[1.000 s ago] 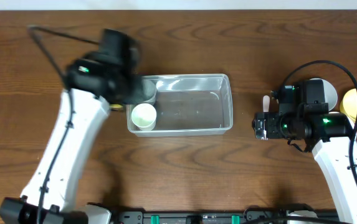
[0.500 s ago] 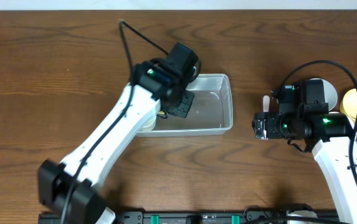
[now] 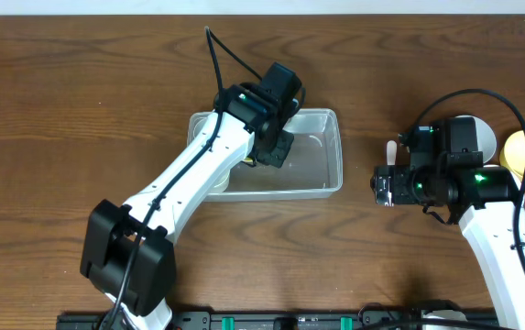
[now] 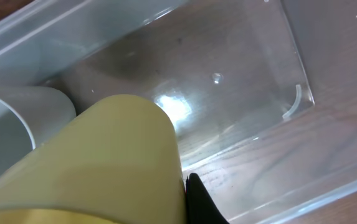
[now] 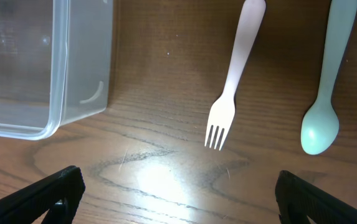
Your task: Pack container
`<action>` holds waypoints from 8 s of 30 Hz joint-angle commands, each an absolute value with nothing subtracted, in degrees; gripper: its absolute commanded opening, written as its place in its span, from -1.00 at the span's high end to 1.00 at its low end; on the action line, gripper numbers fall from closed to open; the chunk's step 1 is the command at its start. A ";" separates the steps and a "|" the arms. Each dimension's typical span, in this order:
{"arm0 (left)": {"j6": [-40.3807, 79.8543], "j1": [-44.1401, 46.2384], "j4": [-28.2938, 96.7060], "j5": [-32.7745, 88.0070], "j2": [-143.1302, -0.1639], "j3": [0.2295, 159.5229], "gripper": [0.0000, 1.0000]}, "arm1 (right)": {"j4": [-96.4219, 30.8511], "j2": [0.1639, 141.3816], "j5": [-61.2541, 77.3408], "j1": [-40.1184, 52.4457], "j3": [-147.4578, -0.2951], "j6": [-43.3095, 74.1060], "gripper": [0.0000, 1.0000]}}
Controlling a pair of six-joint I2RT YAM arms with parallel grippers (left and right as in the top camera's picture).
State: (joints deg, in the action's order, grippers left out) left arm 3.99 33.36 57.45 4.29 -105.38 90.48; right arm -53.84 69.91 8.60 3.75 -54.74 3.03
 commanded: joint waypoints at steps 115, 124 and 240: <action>11.29 -4.05 66.87 8.21 -79.42 85.56 -0.35 | -44.34 112.05 -5.58 -14.17 -79.02 2.70 -0.83; 11.29 -4.05 67.46 8.19 -79.42 85.56 -0.35 | -44.07 114.34 -5.58 -12.93 -79.02 2.70 -0.42; 11.03 -4.05 67.42 8.14 -79.42 85.56 -0.35 | -68.58 87.24 -13.85 2.74 -92.55 32.42 -0.45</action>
